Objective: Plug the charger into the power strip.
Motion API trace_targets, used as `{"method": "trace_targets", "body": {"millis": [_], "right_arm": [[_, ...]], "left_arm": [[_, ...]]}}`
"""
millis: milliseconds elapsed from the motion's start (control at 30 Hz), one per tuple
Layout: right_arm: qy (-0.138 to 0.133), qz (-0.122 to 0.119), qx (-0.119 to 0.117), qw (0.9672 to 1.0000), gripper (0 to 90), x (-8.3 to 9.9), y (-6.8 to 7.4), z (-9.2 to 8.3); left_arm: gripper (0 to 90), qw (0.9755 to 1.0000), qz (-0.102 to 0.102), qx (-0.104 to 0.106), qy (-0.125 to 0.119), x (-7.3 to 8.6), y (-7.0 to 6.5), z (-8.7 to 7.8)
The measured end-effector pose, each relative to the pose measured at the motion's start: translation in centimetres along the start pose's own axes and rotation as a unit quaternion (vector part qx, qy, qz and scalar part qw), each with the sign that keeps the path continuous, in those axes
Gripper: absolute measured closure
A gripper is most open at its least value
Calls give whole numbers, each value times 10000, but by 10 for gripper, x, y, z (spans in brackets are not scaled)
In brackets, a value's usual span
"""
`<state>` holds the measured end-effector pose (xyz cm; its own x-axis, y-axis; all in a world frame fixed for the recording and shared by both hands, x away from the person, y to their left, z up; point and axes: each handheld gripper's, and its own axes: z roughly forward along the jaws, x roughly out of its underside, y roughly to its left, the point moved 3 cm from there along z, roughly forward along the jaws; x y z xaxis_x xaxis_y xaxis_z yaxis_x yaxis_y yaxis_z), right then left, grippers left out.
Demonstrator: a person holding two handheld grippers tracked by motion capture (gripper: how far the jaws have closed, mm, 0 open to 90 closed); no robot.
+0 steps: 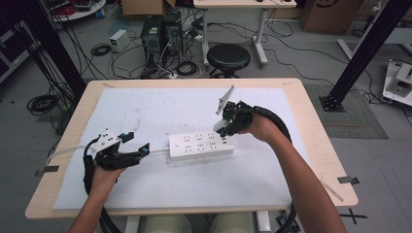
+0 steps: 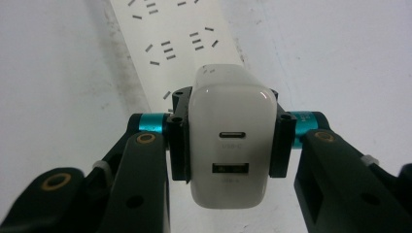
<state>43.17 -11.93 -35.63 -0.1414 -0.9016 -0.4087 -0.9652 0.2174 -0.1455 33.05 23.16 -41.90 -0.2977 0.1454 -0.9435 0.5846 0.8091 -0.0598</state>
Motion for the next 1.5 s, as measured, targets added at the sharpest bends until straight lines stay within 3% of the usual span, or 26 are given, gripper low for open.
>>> {"method": "trace_targets", "body": {"millis": [333, 1000, 1267, 1400, 1433, 1500], "right_arm": [[255, -395, 56, 9989, 630, -3, -3, 5], [322, -520, -114, 9981, 630, -17, -6, 18], [198, -174, -208, 9994, 630, -9, -5, 10], [223, 34, -286, 9993, 630, 7, -4, 2], [161, 335, -489, 9981, 630, 18, -4, -5], [119, 467, -586, 9971, 630, 22, -5, -8]], "left_arm": [[228, 10000, -58, 14, 14, 2, 2, 1], [229, 10000, -59, 46, 9, 3, 1, 2], [229, 10000, -61, 62, -7, 3, 1, 2], [229, 10000, -40, 79, -6, 3, 0, 1], [228, 10000, -33, 67, -8, 3, 0, 0], [228, 10000, -23, 77, -31, 3, 0, 0]]}}
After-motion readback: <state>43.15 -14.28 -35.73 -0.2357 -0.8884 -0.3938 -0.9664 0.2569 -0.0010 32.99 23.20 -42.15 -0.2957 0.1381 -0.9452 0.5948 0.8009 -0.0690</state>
